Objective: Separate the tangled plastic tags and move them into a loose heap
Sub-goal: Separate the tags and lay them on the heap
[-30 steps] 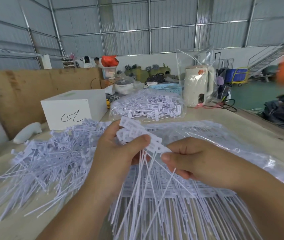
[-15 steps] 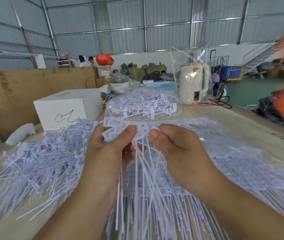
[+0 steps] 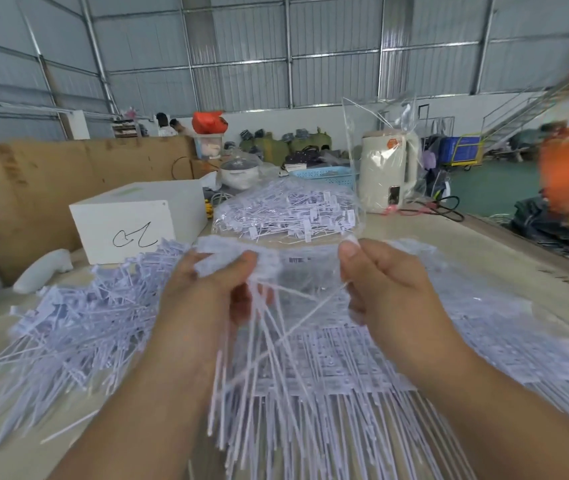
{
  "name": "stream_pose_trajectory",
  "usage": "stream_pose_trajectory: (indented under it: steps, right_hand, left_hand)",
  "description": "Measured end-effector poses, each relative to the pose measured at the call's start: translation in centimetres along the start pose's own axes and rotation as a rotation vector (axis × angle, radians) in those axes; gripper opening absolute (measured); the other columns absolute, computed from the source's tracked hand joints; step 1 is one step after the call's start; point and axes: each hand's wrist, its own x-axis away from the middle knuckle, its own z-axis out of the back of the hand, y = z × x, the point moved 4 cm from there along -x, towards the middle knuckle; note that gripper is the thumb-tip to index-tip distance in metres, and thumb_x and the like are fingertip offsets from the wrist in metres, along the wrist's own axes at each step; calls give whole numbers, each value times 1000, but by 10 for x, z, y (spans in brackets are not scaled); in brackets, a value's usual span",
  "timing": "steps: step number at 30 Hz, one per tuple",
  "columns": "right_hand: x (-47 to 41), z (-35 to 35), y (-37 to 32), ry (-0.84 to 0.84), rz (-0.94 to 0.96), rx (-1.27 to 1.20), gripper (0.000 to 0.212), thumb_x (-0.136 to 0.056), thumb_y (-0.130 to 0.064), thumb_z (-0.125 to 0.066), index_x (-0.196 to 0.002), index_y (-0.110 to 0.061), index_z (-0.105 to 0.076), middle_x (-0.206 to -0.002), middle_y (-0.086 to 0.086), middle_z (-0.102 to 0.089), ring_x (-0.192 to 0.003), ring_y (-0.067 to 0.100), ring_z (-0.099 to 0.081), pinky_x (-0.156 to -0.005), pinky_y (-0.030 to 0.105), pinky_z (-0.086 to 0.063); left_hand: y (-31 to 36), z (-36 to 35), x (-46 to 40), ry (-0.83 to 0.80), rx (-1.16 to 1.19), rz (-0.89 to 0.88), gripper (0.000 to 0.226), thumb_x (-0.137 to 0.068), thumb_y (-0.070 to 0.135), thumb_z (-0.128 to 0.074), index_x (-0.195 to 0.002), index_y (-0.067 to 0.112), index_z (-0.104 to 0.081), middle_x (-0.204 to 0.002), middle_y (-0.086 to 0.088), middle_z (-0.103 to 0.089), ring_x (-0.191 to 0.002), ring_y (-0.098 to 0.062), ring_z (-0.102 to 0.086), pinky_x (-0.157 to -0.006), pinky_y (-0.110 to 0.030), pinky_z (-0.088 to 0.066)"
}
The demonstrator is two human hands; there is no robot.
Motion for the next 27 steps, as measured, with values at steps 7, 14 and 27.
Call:
stream_pose_trajectory:
  steps: [7, 14, 27]
  right_hand:
    - [7, -14, 9, -294, -51, 178, 29, -87, -58, -44, -99, -32, -51, -52, -8, -49, -48, 20, -41, -46, 39, -36]
    - [15, -27, 19, -284, -212, -36, 27, -102, -38, -43, -95, -19, -60, -59, 9, -58, -43, 20, -53, -44, 26, -45]
    - [14, -32, 25, -44, -407, -375, 21, -96, -26, -58, -83, -12, -66, -56, 1, -59, -36, 7, -46, -39, 22, -38]
  left_hand:
    - [-5, -22, 15, -171, -184, -114, 30, -64, 22, -80, -90, 16, -67, -69, -1, -69, -51, -13, -61, -44, -22, -46]
    - [-11, -27, 14, -245, -210, -118, 22, -76, 21, -74, -95, 15, -64, -79, -18, -70, -63, -33, -68, -62, -48, -55]
    - [-13, -40, 25, -376, -147, -52, 55, -66, 2, -77, -114, 7, -51, -85, -25, -68, -61, -32, -66, -51, -39, -55]
